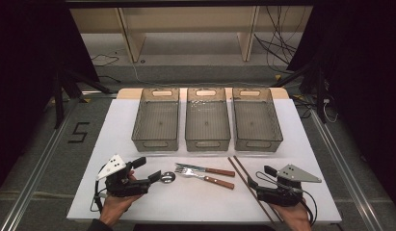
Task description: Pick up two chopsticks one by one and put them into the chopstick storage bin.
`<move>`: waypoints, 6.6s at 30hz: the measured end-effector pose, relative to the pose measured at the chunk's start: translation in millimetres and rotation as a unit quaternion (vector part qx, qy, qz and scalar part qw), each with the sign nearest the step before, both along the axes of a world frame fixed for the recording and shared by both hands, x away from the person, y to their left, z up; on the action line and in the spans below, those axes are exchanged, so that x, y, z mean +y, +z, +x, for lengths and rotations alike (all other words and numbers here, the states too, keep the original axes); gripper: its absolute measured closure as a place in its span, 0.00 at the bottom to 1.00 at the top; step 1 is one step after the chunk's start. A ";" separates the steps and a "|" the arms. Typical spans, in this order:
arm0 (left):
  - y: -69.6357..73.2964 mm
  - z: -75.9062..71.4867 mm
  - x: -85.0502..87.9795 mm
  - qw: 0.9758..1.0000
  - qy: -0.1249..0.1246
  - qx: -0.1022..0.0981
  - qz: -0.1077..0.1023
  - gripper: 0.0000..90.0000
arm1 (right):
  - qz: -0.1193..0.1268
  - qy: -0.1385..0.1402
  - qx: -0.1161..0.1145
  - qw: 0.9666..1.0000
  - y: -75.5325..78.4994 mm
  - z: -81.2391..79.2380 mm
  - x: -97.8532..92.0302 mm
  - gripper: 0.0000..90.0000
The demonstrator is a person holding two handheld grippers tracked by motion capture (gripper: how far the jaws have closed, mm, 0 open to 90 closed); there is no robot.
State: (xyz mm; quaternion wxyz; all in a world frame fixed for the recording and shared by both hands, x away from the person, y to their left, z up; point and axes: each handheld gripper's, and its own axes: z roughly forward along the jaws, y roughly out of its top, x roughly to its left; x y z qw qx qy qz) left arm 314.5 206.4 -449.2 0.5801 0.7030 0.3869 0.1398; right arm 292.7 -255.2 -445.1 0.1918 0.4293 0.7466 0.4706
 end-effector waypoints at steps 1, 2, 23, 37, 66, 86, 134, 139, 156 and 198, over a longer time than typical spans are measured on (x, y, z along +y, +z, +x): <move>0.0 0.0 0.0 1.000 0.000 0.000 0.000 0.17 | 0.000 0.000 0.002 1.000 0.4 0.4 0.3 0.26; 0.0 0.2 0.1 1.000 0.000 0.000 0.000 0.17 | -0.001 0.001 0.003 1.000 0.9 0.8 0.2 0.26; -0.5 1.1 0.0 1.000 0.001 0.001 0.001 0.17 | -0.118 0.002 0.126 0.985 18.3 27.3 7.0 0.33; 0.1 1.0 0.8 1.000 0.002 -0.001 0.000 0.17 | -0.228 0.020 0.249 0.941 2.7 45.6 20.3 0.53; -0.1 1.0 0.0 1.000 0.000 0.000 -0.001 0.17 | -0.291 0.032 0.330 0.898 -8.2 57.1 26.8 0.89; 0.4 2.0 -0.1 1.000 -0.001 -0.001 0.001 0.17 | -0.278 0.030 0.358 0.891 -6.9 66.8 22.8 0.96; 2.5 2.3 3.9 1.000 0.003 -0.003 -0.008 0.17 | -0.037 0.107 0.156 0.981 77.2 129.6 150.6 0.96; 2.9 2.1 4.1 1.000 0.004 -0.004 -0.012 0.17 | -0.035 0.109 0.158 0.981 78.9 143.0 168.9 0.96; 3.7 2.2 4.4 1.000 0.002 -0.004 -0.016 0.17 | 0.013 0.091 0.161 0.983 84.9 187.7 208.6 0.96; 5.5 2.1 5.8 1.000 0.000 -0.007 -0.024 0.17 | 0.023 0.059 0.148 0.987 79.8 233.6 261.4 0.95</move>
